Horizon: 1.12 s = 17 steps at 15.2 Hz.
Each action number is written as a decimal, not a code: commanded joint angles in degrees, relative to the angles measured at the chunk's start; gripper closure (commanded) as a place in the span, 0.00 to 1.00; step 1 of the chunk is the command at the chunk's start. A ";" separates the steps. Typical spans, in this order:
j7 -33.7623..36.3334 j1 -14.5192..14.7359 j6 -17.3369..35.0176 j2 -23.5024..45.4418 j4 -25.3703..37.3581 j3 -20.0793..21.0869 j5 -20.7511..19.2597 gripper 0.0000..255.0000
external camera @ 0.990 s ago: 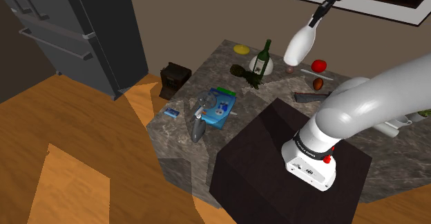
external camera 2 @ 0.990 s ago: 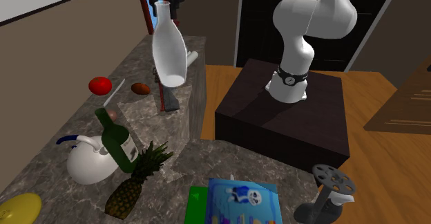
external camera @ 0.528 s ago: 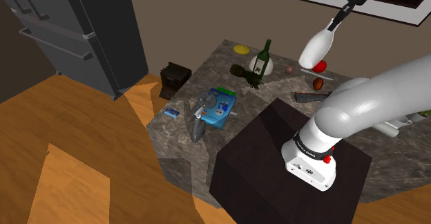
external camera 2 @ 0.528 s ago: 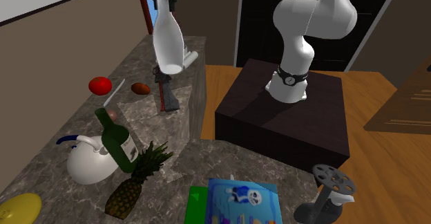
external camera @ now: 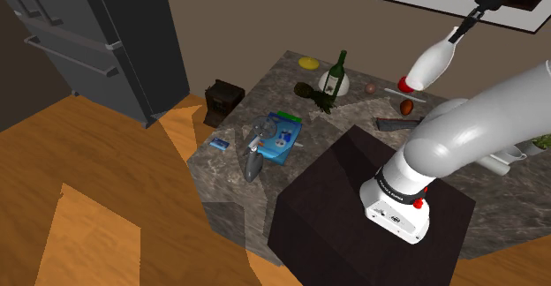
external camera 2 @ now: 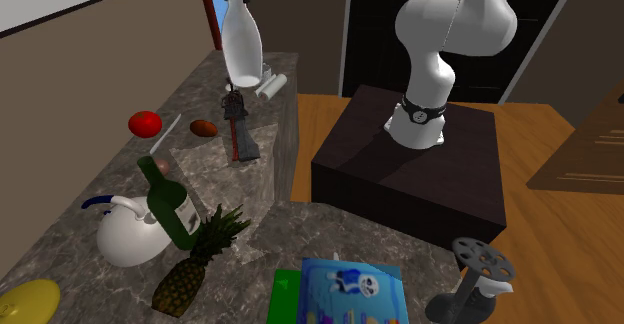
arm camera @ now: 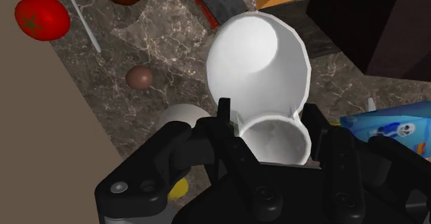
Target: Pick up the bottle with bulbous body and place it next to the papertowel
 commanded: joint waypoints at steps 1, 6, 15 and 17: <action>-3.74 2.13 -0.47 1.69 2.70 -5.05 0.99 1.00; -11.32 13.55 -2.44 4.16 10.50 -22.34 2.65 1.00; -15.34 34.99 -11.20 -8.92 31.28 -43.55 -8.09 1.00; -16.69 38.94 -13.88 -12.33 37.56 -46.53 -10.43 1.00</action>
